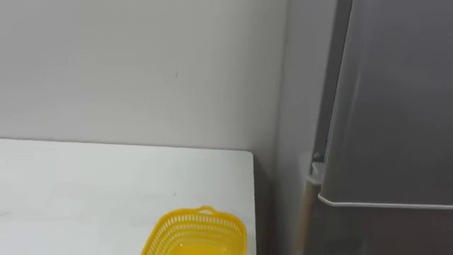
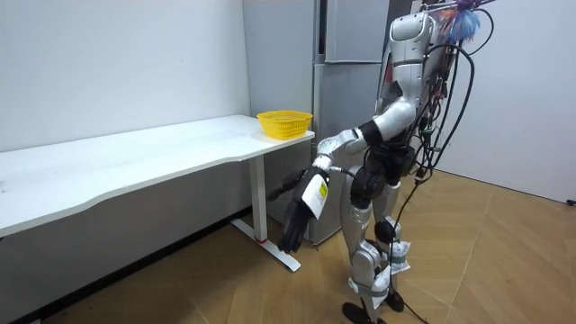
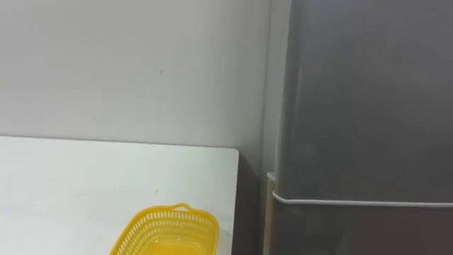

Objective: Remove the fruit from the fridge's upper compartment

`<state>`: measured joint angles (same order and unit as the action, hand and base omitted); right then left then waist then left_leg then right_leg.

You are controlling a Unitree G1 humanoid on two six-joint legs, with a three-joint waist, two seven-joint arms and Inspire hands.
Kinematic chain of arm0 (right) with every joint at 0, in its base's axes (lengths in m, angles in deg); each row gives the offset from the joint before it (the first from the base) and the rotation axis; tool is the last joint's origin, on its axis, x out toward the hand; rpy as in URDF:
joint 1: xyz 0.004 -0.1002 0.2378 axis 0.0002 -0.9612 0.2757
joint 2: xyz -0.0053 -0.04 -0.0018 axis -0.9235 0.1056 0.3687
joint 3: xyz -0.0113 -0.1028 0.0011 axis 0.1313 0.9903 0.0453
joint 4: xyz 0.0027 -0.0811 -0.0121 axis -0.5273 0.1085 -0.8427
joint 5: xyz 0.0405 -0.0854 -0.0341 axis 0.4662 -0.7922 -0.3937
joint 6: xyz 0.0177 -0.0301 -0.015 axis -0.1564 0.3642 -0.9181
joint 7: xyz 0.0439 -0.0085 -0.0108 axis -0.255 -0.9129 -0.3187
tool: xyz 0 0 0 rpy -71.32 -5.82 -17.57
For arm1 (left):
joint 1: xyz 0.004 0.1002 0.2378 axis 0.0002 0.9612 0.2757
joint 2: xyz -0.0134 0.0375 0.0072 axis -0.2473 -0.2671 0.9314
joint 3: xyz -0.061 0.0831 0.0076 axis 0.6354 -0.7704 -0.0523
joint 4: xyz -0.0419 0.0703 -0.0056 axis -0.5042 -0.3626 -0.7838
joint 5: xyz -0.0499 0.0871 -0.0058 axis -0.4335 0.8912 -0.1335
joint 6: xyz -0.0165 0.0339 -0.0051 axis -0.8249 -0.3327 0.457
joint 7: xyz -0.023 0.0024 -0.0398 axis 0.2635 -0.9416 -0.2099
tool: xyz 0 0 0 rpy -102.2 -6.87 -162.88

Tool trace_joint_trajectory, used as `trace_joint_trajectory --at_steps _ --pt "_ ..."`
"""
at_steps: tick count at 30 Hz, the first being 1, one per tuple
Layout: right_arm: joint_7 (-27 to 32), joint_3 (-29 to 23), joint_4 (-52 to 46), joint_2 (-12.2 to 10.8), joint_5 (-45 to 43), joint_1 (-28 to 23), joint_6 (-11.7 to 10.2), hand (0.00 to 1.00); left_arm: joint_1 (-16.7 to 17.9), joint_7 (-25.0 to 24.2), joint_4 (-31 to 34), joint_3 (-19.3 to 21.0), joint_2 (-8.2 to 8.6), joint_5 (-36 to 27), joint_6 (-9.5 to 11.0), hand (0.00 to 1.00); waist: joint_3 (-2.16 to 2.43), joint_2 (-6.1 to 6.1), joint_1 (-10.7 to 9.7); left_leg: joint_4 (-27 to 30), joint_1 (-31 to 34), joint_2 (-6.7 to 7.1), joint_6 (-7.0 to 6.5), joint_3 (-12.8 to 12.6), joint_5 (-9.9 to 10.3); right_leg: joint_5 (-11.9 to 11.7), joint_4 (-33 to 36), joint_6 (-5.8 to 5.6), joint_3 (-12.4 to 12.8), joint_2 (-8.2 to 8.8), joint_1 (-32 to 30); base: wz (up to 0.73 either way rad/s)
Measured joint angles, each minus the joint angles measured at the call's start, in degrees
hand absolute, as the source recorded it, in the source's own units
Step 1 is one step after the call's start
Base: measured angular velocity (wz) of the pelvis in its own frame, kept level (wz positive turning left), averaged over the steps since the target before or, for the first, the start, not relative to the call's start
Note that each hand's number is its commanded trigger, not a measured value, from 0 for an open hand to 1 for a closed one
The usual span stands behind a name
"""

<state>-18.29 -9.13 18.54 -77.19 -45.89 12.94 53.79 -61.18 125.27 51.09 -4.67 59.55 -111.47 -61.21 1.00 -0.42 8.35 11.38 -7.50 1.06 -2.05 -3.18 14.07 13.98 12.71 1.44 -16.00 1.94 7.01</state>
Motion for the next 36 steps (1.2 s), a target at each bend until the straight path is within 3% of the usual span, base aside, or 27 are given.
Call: trace_joint_trajectory --at_steps 5,7,9,14,17,18,20,25,28,30,36 --pt "0.03 0.44 0.65 0.24 -0.08 0.43 -0.80 0.00 0.37 2.64 12.77 0.88 -0.02 12.30 1.43 0.00 0.01 -0.46 1.06 0.29 0.79 0.56 -0.18 2.63 -0.22 -0.03 -0.20 0.03 -1.34 0.21 -0.05 0.17" --pt "0.03 0.48 0.88 0.21 0.71 0.58 -1.60 0.00 1.07 2.59 21.54 0.83 -0.02 18.16 1.45 0.00 -0.05 -0.63 1.52 0.87 1.10 0.68 -0.20 3.51 -0.24 -0.03 -0.13 0.02 -1.76 0.23 0.01 0.16" --pt "0.11 0.48 0.98 0.24 1.15 0.78 -2.18 0.00 1.05 2.10 27.93 0.81 -0.36 19.98 1.56 0.00 -0.10 -0.57 1.52 1.46 1.56 0.76 -0.20 4.00 -0.24 -0.04 -0.17 0.01 -2.58 0.35 0.30 0.17" --pt "-0.49 1.63 3.01 0.25 1.33 2.22 -3.82 0.00 1.05 -2.96 42.98 -1.79 -1.69 27.87 2.08 0.00 -0.72 -0.84 1.10 2.14 2.77 0.87 -0.17 5.01 -0.26 -0.03 -1.04 0.00 -3.94 0.43 0.17 0.14" --pt "-1.13 1.62 3.47 0.28 1.21 2.12 -4.53 0.00 1.04 -7.57 47.12 -3.24 -2.15 29.40 2.33 0.00 -1.00 -0.68 0.60 2.18 2.95 0.86 -0.16 5.17 -0.26 -0.03 -1.06 0.00 -4.10 0.43 0.06 0.03" --pt "-1.44 1.63 3.50 0.28 1.24 2.13 -4.53 0.00 1.03 -8.54 47.69 -3.81 -2.16 29.56 2.33 0.00 -0.89 -0.36 0.31 2.21 2.97 0.88 -0.16 5.29 -0.26 -0.03 -1.11 0.00 -4.16 0.43 0.13 0.08" --pt "-2.29 1.66 3.59 0.28 1.19 2.28 -4.79 0.00 0.93 -11.92 48.88 -5.91 -2.20 29.78 2.33 0.00 -1.24 -0.40 -0.52 2.22 2.98 0.93 -0.15 5.60 -0.27 -0.04 -1.22 0.00 -4.40 0.42 0.26 0.07" --pt "-4.44 1.60 6.80 0.50 0.49 4.56 -7.02 0.00 -4.12 -25.04 48.83 -12.94 -2.41 26.56 2.33 0.00 -1.68 -0.73 -3.19 2.10 3.26 0.87 -0.04 5.45 -0.48 -0.05 -1.21 0.03 -4.21 0.37 -0.08 -0.01" --pt "-4.99 1.60 7.57 0.49 -0.10 5.13 -7.23 0.00 -5.39 -32.61 48.85 -16.70 -2.49 24.79 2.05 0.00 -1.63 -0.86 -4.78 2.04 3.41 0.80 -0.04 4.73 -0.48 -0.08 -1.13 0.05 -3.12 0.25 -0.48 -0.13" --pt "-4.99 1.52 7.58 0.48 -0.06 5.06 -7.22 0.00 -6.24 -36.50 48.90 -17.89 -2.57 24.55 1.76 0.00 -1.34 -1.05 -5.46 2.07 3.71 0.64 -0.04 4.17 -0.49 -0.28 -0.89 0.11 -2.58 0.14 -0.98 -0.17" --pt "-4.85 2.16 9.30 0.55 -0.07 6.11 -7.05 0.00 -8.73 -48.53 48.75 -26.44 -2.81 15.47 0.87 0.00 -1.33 -0.01 -8.30 1.23 3.47 0.31 -0.09 2.90 -0.52 -0.89 -0.99 0.13 -1.57 -0.02 -1.03 -0.13"
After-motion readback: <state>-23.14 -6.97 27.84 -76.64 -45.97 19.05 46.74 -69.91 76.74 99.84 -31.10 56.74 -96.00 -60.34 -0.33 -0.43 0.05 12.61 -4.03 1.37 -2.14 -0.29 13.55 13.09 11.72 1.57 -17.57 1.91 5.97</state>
